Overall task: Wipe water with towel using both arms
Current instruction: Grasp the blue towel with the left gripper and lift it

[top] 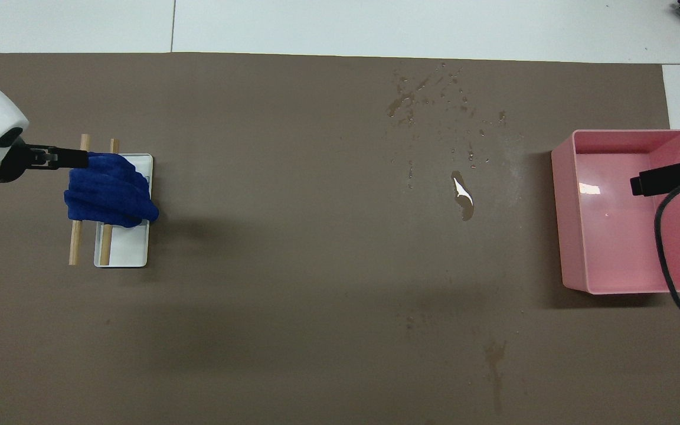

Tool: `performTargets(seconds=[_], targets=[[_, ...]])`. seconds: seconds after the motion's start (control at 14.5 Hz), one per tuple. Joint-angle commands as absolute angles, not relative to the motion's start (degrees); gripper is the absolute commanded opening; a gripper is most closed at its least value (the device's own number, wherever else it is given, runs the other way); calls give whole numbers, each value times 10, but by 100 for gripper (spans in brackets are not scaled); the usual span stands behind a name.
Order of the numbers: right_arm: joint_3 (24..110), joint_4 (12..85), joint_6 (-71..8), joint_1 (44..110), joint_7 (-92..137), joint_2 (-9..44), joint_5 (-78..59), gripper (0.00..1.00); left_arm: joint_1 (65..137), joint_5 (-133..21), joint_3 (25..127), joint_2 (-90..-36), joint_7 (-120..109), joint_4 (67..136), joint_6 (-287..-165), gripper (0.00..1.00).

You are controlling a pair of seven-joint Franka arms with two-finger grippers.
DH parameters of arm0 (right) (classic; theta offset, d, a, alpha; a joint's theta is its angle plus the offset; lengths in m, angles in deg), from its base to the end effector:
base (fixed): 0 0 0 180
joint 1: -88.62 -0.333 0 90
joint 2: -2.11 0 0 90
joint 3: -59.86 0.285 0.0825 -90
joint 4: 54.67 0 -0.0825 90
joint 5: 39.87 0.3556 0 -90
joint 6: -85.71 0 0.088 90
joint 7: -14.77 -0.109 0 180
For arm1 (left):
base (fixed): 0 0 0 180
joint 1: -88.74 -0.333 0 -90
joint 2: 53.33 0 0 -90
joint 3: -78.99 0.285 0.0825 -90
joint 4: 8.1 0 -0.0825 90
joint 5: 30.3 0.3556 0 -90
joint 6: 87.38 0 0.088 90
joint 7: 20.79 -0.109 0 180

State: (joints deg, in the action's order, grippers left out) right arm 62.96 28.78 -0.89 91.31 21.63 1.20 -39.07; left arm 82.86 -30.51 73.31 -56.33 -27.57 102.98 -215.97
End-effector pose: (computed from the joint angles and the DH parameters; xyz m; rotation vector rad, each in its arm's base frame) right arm 0.5153 0.0055 0.6447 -3.1241 -0.2006 -0.1119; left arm 0.5681 0.0026 0.4602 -3.1044 0.1742 -0.3963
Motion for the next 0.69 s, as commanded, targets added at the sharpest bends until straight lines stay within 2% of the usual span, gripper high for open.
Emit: performTargets(seconds=[0.0,0.21,0.35,0.48,0.62], targets=[[634,296,-1,917,207,3,-395,100,828,-254,731,-562,-269,1070,-2206,99],[634,296,-1,917,207,3,-395,100,831,-252,732,-556,-229,1104,-2215,90],[634,296,-1,917,207,3,-395,100,833,-251,731,-554,-214,1113,-2217,80],[634,296,-1,917,207,3,-395,100,834,-251,731,-553,-210,1115,-2217,63],[634,296,-1,917,207,3,-395,100,834,-251,731,-553,-211,1114,-2216,38]])
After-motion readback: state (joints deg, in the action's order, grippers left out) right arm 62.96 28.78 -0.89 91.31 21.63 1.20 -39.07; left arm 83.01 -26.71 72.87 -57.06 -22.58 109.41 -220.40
